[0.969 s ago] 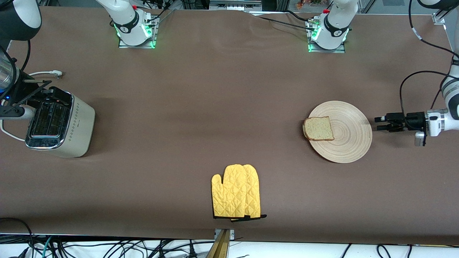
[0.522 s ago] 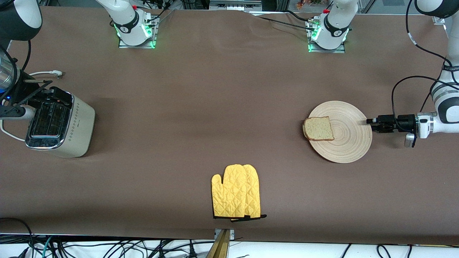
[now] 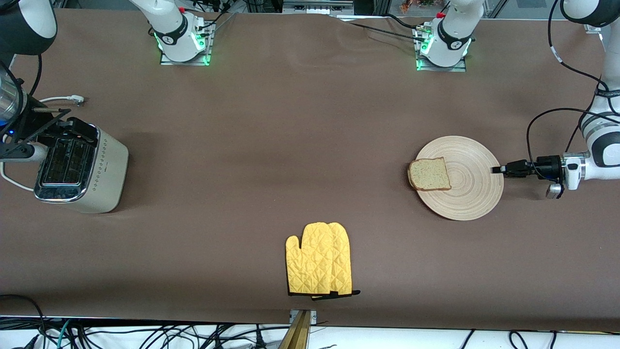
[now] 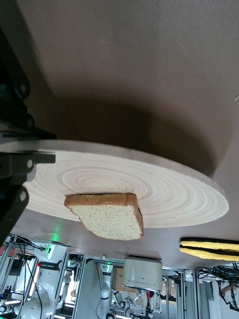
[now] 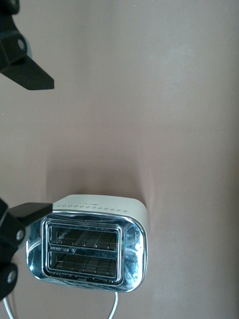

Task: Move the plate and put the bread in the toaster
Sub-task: 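Lower the left gripper to the rim of the wooden plate, then slide the plate toward the toaster with the left gripper while the right gripper approaches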

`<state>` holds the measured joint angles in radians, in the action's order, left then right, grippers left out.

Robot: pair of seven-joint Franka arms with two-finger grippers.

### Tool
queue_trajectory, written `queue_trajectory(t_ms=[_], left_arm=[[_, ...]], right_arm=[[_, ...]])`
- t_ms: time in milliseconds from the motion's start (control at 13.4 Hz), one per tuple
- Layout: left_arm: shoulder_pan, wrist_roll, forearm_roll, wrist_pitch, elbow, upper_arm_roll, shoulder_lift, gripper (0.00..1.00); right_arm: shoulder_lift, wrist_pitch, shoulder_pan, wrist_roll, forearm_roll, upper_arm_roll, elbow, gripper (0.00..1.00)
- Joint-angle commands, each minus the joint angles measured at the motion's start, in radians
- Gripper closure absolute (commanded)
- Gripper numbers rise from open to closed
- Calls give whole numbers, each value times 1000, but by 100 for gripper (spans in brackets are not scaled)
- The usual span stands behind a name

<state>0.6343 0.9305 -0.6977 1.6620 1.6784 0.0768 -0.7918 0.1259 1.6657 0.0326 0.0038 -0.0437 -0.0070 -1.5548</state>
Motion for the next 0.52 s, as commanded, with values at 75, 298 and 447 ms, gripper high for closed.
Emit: queue_trajectory(t_ms=[75,298,447], left_arm=[[4,-42,-20,-40,-23,1,-4,100],[-27,-86,-20,-178,-92,5,2,100],[-53,-203,-8,-221,-132,38,37,100]], right_arm=[[11,-17,1,18,2,4,25,0],[11,-15,1,18,2,4,25,0],[11,-17,1,18,4,4,25,0]])
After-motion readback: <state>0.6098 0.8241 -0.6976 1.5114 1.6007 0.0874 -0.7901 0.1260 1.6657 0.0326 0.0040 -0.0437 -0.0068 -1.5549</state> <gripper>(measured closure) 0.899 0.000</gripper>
